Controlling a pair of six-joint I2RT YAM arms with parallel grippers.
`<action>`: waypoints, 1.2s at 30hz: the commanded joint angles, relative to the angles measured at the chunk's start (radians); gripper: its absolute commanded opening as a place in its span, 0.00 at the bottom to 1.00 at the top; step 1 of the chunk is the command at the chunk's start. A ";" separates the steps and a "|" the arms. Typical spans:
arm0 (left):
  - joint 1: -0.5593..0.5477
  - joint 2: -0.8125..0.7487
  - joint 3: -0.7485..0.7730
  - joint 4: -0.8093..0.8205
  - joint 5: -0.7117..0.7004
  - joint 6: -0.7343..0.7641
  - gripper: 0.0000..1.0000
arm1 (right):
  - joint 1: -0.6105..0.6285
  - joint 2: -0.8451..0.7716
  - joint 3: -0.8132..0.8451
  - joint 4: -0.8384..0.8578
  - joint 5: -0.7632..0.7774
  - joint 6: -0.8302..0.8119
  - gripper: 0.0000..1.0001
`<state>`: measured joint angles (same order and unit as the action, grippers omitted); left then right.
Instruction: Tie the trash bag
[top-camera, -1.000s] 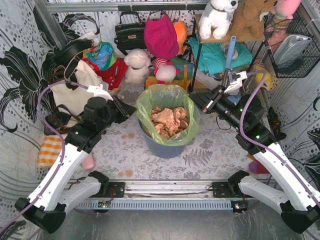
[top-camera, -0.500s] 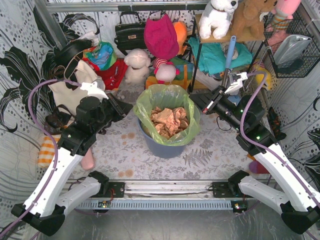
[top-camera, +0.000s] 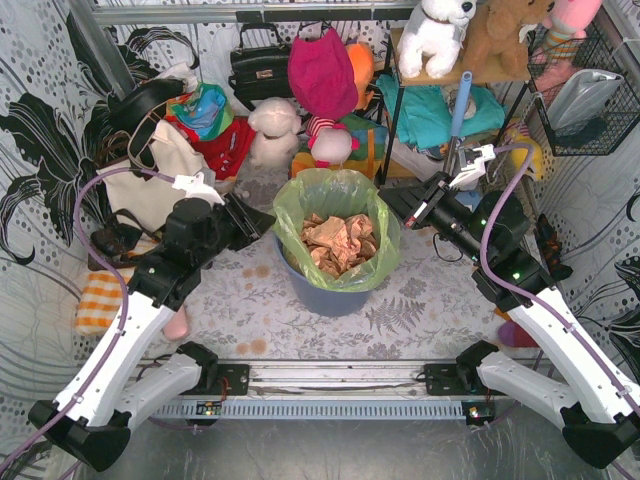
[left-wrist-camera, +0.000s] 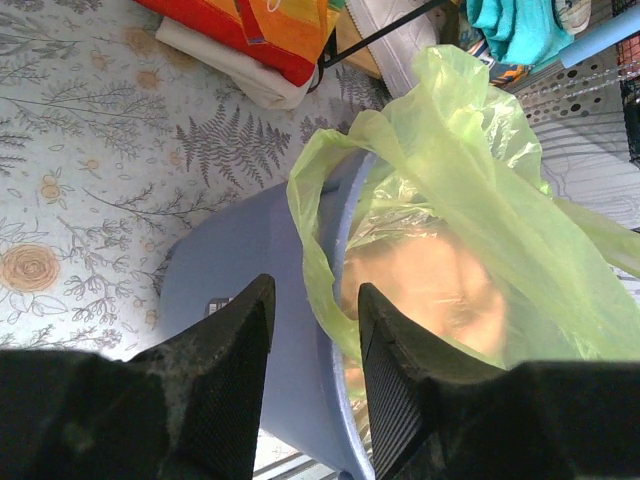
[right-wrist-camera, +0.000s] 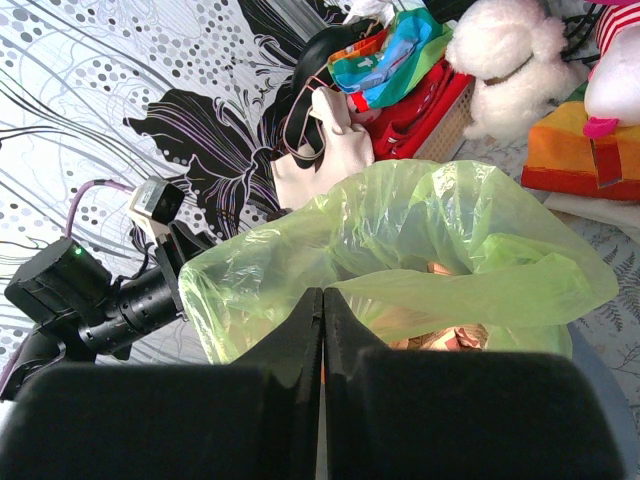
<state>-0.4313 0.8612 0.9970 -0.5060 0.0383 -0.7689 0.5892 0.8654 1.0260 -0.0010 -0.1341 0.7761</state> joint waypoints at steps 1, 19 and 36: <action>0.001 0.008 -0.025 0.119 0.043 -0.013 0.47 | -0.003 -0.006 -0.003 0.014 -0.004 -0.008 0.00; 0.001 -0.018 0.057 0.060 -0.006 0.046 0.00 | -0.003 -0.005 0.000 0.003 -0.004 -0.014 0.00; 0.001 -0.022 0.203 -0.003 0.042 0.092 0.02 | -0.005 -0.073 0.000 0.064 -0.044 -0.055 0.00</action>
<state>-0.4313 0.8150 1.1351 -0.4500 0.1520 -0.6899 0.5884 0.7986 1.0225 -0.0006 -0.1467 0.7536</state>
